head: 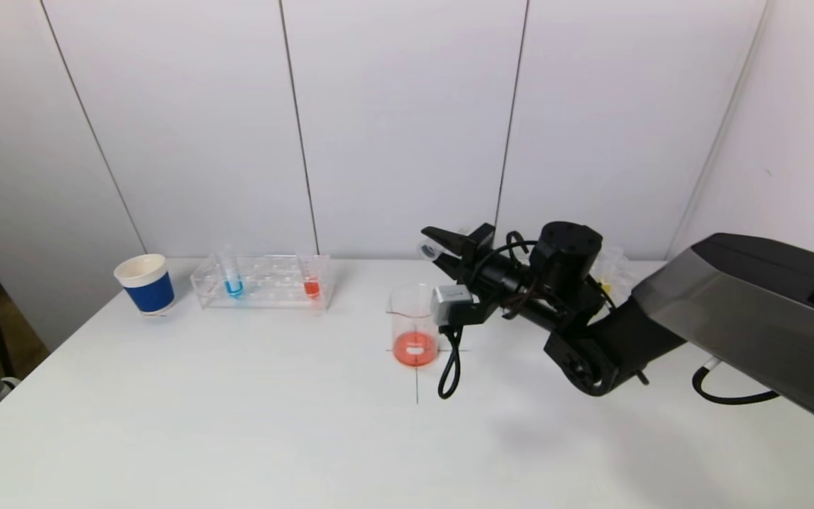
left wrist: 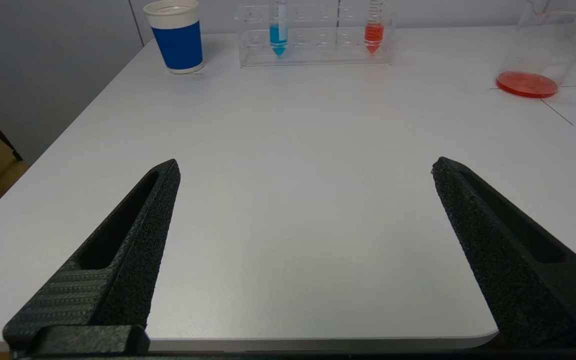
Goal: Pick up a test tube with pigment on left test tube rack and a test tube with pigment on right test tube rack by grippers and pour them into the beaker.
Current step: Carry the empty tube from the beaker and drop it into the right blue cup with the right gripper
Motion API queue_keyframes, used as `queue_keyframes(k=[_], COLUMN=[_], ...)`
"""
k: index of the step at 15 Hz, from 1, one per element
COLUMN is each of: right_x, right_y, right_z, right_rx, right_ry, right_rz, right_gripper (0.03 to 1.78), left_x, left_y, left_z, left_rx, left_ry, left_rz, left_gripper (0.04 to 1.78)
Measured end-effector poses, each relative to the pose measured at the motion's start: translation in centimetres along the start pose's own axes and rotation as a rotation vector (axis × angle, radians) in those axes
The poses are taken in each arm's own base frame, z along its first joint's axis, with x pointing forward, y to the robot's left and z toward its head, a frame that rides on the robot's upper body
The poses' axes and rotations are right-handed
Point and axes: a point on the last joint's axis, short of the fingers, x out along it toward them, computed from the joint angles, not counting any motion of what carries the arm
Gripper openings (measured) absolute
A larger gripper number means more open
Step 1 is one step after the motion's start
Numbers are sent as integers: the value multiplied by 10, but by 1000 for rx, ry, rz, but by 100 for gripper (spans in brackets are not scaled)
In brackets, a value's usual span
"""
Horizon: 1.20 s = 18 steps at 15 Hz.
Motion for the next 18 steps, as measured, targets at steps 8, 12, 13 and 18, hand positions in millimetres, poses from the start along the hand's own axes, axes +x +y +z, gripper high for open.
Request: queue_keyframes(k=[8,12,13,18], right_x=[0,1,0,1], right_y=[-21,-39,-45,-87], right_z=[36,42,42,40], right_rx=[470,649,689,906], right_ry=[63,164,190,358], right_rz=[-154,-255,-280,-405], right_gripper=[49,49,49,49], left_x=[0,0,0,0], left_y=[0,0,0,0], left_z=[0,0,0,0], left_rx=[0,-1,-1,0], left_ry=[0,0,0,0], left_rz=[0,0,0,1], left_gripper=[176,176,176,176])
